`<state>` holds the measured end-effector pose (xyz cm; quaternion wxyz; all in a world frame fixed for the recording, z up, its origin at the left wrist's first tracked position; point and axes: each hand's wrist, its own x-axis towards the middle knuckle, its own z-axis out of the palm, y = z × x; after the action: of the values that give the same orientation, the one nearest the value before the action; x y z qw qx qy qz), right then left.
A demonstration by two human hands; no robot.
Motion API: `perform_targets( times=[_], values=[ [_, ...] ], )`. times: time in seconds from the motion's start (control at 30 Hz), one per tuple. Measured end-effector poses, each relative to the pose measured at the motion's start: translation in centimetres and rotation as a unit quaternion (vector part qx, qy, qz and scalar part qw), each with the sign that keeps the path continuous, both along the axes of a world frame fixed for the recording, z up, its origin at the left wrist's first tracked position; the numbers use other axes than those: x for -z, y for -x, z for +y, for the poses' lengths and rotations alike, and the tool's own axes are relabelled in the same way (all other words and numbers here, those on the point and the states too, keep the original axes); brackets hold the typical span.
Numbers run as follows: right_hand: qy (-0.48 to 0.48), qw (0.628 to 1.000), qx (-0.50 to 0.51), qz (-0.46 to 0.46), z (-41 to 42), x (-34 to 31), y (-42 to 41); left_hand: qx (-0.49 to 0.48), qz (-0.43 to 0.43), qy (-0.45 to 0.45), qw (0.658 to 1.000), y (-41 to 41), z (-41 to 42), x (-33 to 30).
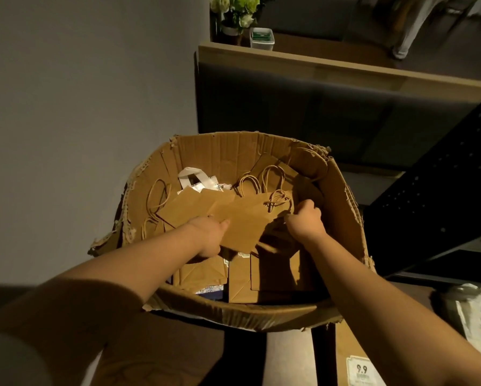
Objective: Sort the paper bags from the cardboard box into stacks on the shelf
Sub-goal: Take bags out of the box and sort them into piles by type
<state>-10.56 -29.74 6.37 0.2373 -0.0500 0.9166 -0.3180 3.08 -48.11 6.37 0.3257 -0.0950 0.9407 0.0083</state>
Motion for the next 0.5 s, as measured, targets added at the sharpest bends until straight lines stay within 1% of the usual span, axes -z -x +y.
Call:
perform_targets(
  times=[0.1,0.17,0.23,0.3,0.37,0.43,0.5],
  values=[
    [0.023,0.999,0.035,-0.03,0.2,-0.7,-0.1,-0.022,0.078,-0.041,0.996,-0.5,-0.4,-1.3],
    [0.051,0.996,0.056,-0.047,0.3,-1.0,-0.2,-0.054,0.135,-0.058,0.988,-0.8,-1.4,-2.6],
    [0.069,0.994,0.069,-0.055,0.3,-1.2,-0.3,-0.09,0.211,-0.066,0.971,-1.2,-2.6,-4.2],
    [0.076,0.992,0.079,-0.069,0.3,-1.4,-0.4,-0.123,0.29,-0.062,0.947,-1.6,-3.5,-5.7],
    [0.062,0.991,0.075,-0.091,0.2,-1.7,-0.8,-0.186,0.35,-0.055,0.917,-1.9,-4.0,-7.1],
    [0.043,0.991,0.063,-0.114,0.3,-1.7,-1.3,-0.265,0.402,-0.062,0.874,-2.2,-4.4,-8.3],
    [0.029,0.989,0.044,-0.139,0.2,-1.7,-1.7,-0.335,0.463,-0.121,0.812,-2.5,-4.6,-8.8]
  ],
)
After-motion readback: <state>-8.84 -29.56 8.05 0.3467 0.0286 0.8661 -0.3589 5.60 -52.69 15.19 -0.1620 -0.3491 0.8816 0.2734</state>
